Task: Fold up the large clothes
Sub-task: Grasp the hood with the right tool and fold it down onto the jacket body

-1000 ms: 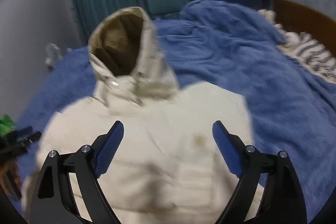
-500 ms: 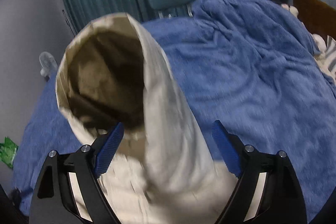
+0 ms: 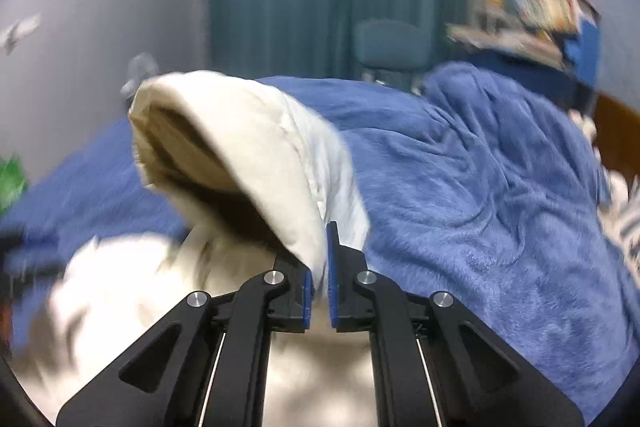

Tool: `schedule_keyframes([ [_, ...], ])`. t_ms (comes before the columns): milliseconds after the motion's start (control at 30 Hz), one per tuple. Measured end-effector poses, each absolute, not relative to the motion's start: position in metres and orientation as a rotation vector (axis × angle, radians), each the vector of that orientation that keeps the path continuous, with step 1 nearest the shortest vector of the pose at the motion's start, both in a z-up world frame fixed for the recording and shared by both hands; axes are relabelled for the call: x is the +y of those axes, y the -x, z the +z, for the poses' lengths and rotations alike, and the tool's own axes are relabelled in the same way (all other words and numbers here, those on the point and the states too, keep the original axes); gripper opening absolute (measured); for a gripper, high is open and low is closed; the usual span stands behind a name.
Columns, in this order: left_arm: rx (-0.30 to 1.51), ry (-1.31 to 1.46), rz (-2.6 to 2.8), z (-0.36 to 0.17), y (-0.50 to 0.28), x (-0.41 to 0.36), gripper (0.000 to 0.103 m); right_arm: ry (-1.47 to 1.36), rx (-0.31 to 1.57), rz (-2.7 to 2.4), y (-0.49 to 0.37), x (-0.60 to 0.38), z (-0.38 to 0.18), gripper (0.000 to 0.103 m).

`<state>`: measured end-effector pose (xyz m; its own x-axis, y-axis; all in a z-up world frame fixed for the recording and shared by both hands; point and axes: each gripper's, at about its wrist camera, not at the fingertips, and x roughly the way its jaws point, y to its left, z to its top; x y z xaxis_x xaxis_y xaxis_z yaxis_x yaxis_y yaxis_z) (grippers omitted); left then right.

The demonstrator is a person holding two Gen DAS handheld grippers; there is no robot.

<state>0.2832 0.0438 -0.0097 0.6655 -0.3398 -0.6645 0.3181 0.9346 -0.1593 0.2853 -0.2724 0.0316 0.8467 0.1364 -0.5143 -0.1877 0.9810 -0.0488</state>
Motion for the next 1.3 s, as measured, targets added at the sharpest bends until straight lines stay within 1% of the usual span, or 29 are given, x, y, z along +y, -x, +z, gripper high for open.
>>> schedule_keyframes([
  [100, 0.713, 0.023, -0.388, 0.006, -0.27, 0.042, 0.074, 0.177, 0.546, 0.256, -0.242, -0.26, 0.021, 0.006],
  [200, 0.664, 0.001, -0.426, 0.021, -0.259, 0.031, 0.074, 0.229, 0.622, 0.338, -0.219, -0.248, -0.001, 0.006],
  [300, 0.658, -0.031, -0.48, 0.025, -0.262, 0.004, 0.074, 0.291, 0.681, 0.338, -0.221, -0.239, -0.019, 0.006],
  [367, 0.677, -0.043, -0.499, 0.019, -0.27, -0.014, 0.074, 0.261, 0.72, 0.369, -0.227, -0.238, -0.028, 0.008],
  [433, 0.719, -0.026, -0.53, 0.005, -0.287, -0.03, 0.067, 0.249, 0.72, 0.395, -0.23, -0.236, -0.033, 0.01],
  [500, 0.783, -0.062, -0.505, -0.015, -0.306, -0.04, 0.056, 0.25, 0.713, 0.394, -0.23, -0.236, -0.034, 0.016],
  [533, 0.826, -0.086, -0.475, -0.029, -0.316, -0.042, 0.052, 0.24, 0.718, 0.395, -0.23, -0.236, -0.033, 0.019],
  [567, 0.851, -0.098, -0.461, -0.037, -0.321, -0.041, 0.049, 0.225, 0.723, 0.41, -0.228, -0.237, -0.03, 0.029],
  [600, 0.88, -0.123, -0.429, -0.049, -0.328, -0.039, 0.049, 0.212, 0.724, 0.428, -0.226, -0.238, -0.028, 0.036],
  [633, 0.884, -0.154, -0.391, -0.057, -0.332, -0.036, 0.049, 0.188, 0.713, 0.459, -0.221, -0.241, -0.022, 0.054],
  [667, 0.882, -0.182, -0.364, -0.062, -0.332, -0.034, 0.05, 0.171, 0.699, 0.478, -0.217, -0.243, -0.018, 0.062],
  [767, 0.887, -0.159, -0.373, -0.069, -0.335, -0.022, 0.051, 0.089, 0.673, 0.519, -0.217, -0.253, -0.005, 0.061],
  [867, 0.88, -0.166, -0.369, -0.071, -0.333, -0.019, 0.051, 0.016, 0.702, 0.452, -0.239, -0.26, -0.006, 0.06],
  [900, 0.879, -0.172, -0.367, -0.072, -0.332, -0.019, 0.051, 0.026, 0.726, 0.426, -0.246, -0.259, -0.01, 0.06],
  [967, 0.88, -0.177, -0.369, -0.073, -0.33, -0.018, 0.051, 0.072, 0.856, 0.347, -0.271, -0.254, -0.034, 0.058],
  [1067, 0.888, -0.178, -0.373, -0.077, -0.329, -0.016, 0.051, 0.009, 0.961, 0.318, -0.29, -0.258, -0.065, 0.06],
  [1200, 0.888, -0.177, -0.365, -0.082, -0.328, -0.015, 0.051, -0.026, 0.975, 0.31, -0.293, -0.26, -0.078, 0.061],
  [1300, 0.857, -0.192, -0.35, -0.076, -0.318, -0.018, 0.051, -0.047, 0.927, 0.293, -0.281, -0.263, -0.065, 0.061],
])
